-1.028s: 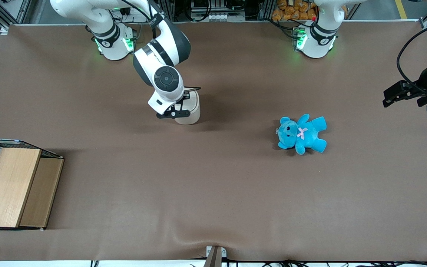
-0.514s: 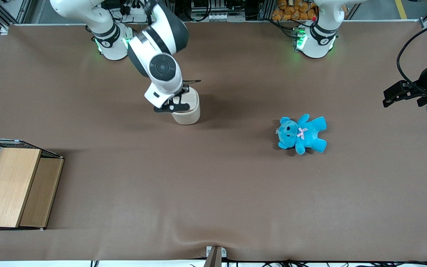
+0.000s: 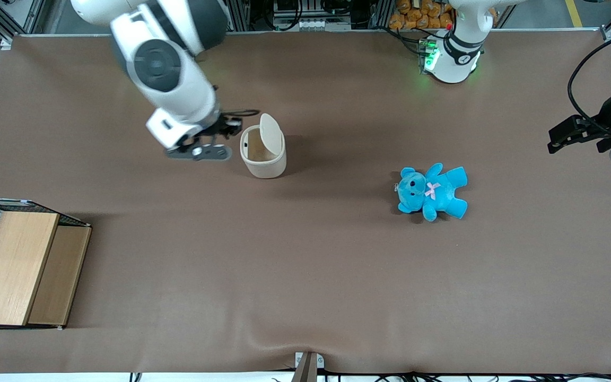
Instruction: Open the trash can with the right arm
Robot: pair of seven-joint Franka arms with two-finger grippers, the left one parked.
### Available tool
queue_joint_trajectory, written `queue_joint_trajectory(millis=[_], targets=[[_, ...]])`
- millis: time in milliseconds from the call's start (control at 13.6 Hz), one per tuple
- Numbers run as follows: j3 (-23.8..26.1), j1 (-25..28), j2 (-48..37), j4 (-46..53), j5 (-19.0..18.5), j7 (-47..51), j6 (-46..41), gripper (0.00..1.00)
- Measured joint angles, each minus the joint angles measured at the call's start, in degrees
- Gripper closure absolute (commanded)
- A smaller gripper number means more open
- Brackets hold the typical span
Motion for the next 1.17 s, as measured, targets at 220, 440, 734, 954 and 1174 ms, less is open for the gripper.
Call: queue_joint_trajectory(millis=[220, 440, 734, 954, 1174], targets=[[-1.46, -4.22, -0.13, 1.09, -1.02, -1.52, -0.06, 0.0], [-3.08, -9.85, -1.85, 2.12, -1.48, -6.73, -0.95, 0.0], [-3.32, -21.16, -6.42, 2.5, -1.58, -20.37, -3.07, 0.0], [-2.82, -28.71, -9.14, 4.05, -1.94, -28.84, -4.46, 0.0], [-1.42, -31.31, -11.71, 6.25, -2.89, -29.26, -9.13, 0.0]])
